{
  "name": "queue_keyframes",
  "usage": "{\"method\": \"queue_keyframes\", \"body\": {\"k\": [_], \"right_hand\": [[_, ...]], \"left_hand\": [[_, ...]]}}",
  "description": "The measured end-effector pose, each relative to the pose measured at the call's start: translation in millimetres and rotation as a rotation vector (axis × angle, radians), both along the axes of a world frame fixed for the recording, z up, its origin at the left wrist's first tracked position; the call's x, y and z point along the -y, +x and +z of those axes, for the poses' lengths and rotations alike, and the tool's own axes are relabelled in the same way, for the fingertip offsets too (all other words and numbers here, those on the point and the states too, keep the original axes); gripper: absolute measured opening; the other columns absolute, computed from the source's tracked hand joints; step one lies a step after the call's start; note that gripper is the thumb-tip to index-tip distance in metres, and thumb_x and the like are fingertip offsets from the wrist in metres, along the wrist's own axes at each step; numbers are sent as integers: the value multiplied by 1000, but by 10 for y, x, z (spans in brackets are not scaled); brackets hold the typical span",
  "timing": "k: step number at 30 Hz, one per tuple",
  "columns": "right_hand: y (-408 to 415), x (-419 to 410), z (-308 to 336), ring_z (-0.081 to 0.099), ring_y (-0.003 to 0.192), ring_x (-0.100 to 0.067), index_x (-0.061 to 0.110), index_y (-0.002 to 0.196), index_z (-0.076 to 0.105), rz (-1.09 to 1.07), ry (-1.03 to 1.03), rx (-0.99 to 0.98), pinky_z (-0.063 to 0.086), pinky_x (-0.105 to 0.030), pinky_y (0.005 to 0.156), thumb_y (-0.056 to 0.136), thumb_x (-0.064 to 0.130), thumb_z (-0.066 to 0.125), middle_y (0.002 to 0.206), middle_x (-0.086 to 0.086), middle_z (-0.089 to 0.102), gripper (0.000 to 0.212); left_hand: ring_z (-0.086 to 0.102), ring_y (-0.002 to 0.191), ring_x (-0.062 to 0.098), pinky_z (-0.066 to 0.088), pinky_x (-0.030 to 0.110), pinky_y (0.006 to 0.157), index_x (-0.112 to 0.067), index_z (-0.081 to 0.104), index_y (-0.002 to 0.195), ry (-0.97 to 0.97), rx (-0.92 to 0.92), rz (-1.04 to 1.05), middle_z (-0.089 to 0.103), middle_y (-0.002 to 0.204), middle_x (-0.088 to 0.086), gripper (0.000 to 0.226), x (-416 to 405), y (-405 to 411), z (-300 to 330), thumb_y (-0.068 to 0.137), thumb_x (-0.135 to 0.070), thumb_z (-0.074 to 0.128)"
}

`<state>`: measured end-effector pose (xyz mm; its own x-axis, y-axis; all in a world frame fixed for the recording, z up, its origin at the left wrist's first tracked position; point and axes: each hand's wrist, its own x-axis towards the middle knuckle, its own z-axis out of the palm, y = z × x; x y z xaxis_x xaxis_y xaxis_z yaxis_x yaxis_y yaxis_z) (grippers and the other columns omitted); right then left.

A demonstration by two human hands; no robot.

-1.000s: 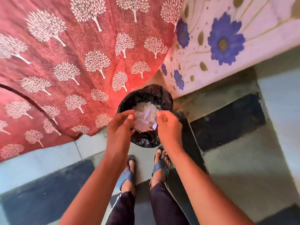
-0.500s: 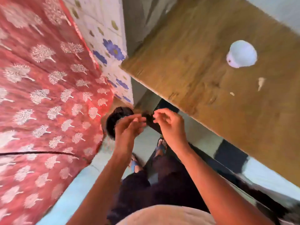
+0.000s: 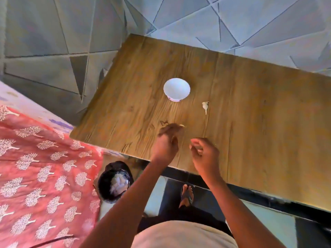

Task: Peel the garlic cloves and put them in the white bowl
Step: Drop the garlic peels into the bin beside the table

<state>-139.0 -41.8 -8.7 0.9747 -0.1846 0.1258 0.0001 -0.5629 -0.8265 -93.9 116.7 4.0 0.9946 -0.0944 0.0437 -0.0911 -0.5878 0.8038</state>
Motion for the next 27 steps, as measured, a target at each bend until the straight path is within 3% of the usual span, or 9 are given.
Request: {"method": "queue_keyframes", "body": {"k": [3,8,12,15,18,21,24,27], "right_hand": [[277,302,-206,67,94,-22,10,106,73,25,-211,90,55,-35,86,81,2,75,101,-5,71,27],[541,582,-416,61,106,-24,16,107,74,128,-396,76,49,-46,87,84,14,70,120,0,63,24],[562,668,-430,59,107,-23,17,107,74,163,-384,127,46,-42,90,86,13,71,120,1,63,21],[572,669,-443,58,109,-23,17,108,73,170,-381,126,45,-43,90,86,12,71,121,1,63,22],[577,671,-453,57,109,-22,15,109,74,185,-374,121,43,-40,92,87,12,71,122,1,63,22],[583,677,-443,55,110,-22,15,111,74,189,-362,107,43,-39,94,90,14,69,125,1,62,22],[590,661,-442,54,113,-22,14,115,73,196,-360,78,43,-40,98,91,14,69,128,1,60,24],[628,646,-428,55,116,-20,15,117,72,160,-292,34,48,-45,98,91,12,72,127,2,60,26]], "left_hand": [[60,123,24,54,42,99,-18,71,116,161,37,-70,62,130,3,43,129,413,-221,81,-6,49],[63,97,33,57,47,76,-8,75,99,309,118,-69,64,103,10,21,253,651,-370,84,5,69],[62,90,36,54,41,74,-3,75,98,224,259,107,64,96,13,24,343,838,-105,92,-11,53],[63,94,44,55,42,72,-3,75,100,291,321,201,66,102,19,21,355,1240,118,87,0,59],[59,110,42,57,50,82,-11,76,108,432,142,143,65,116,16,32,294,1700,235,84,-5,56],[59,120,33,52,45,96,-24,73,121,573,-36,-17,62,130,10,33,249,1965,286,95,-13,58],[62,114,34,53,47,94,-22,73,124,649,12,-96,65,124,13,31,212,2033,323,97,-13,58],[68,102,37,59,51,83,-13,75,113,460,186,-56,72,113,14,26,202,1906,340,92,-11,60]]}}
